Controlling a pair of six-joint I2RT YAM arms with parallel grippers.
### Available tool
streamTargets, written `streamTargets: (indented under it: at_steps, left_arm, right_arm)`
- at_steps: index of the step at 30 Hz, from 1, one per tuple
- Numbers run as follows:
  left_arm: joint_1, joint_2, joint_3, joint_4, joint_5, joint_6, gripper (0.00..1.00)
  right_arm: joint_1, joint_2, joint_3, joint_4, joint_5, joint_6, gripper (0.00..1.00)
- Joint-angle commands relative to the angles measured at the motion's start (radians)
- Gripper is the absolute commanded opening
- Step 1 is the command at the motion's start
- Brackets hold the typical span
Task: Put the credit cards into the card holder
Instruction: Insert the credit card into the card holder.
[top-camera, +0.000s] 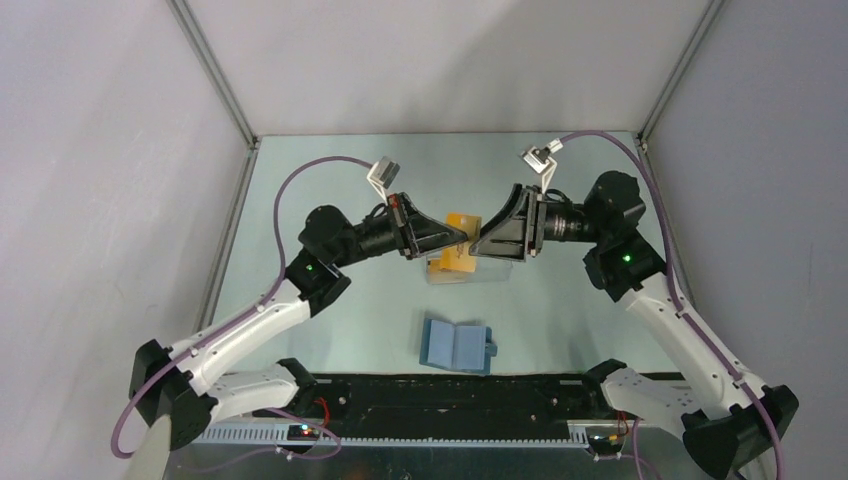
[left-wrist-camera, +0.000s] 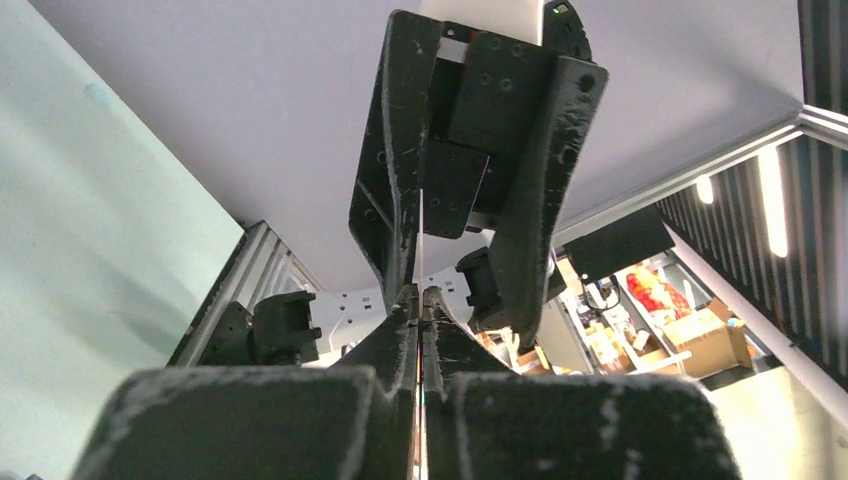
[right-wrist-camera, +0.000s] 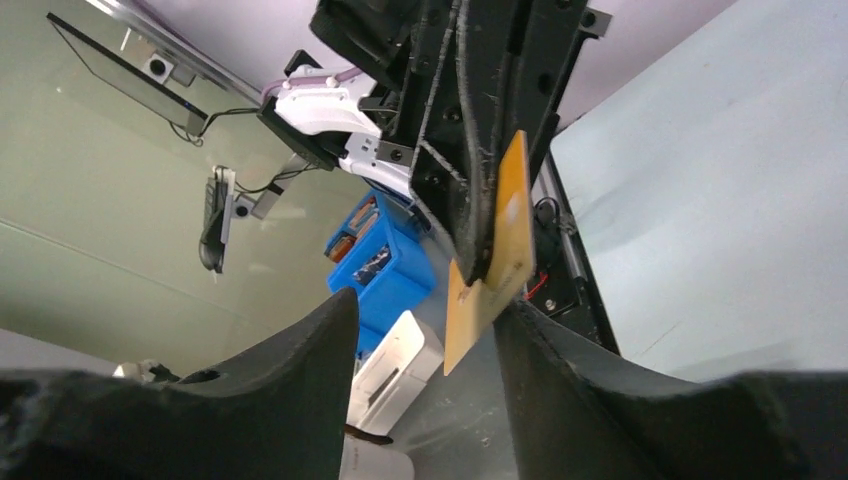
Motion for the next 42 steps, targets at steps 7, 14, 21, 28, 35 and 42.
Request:
streamTargets:
  at_steps: [7,14,21,28,35,42]
  left_arm:
    - [0.001,-0.041,0.0,-0.018,-0.046,0.056,0.0]
    - [0.0,-0.046,-0.013,-0.019,-0.051,0.061,0.03]
    - [0.006,-0.113,-0.104,-0.107,-0.131,0.149,0.69]
    - [0.002,-0.258,-0.282,-0.531,-0.392,0.207,0.73]
    - [-0.045,-0.247,-0.422,-0.615,-0.405,0.142,0.73]
    - [-0.137,-0.039,-0.384,-0.625,-0.442,0.181,0.72]
  right_arm:
    - [0.05,0.017,0.011,0.07,0.026,0.043,0.3]
    - [0.069,0.026,0.011,0.054,0.031,0.024,0.0]
    - [0.057,0.019,0.01,-0.201,0.112,-0.106,0.0]
    - [0.041,-0.021,-0.146,-0.454,0.218,-0.275,0.0]
    - [0.032,-0.083,-0.42,-0.399,0.265,-0.23,0.0]
    - [0.061,-0.055,-0.58,-0.268,0.345,-0.164,0.0]
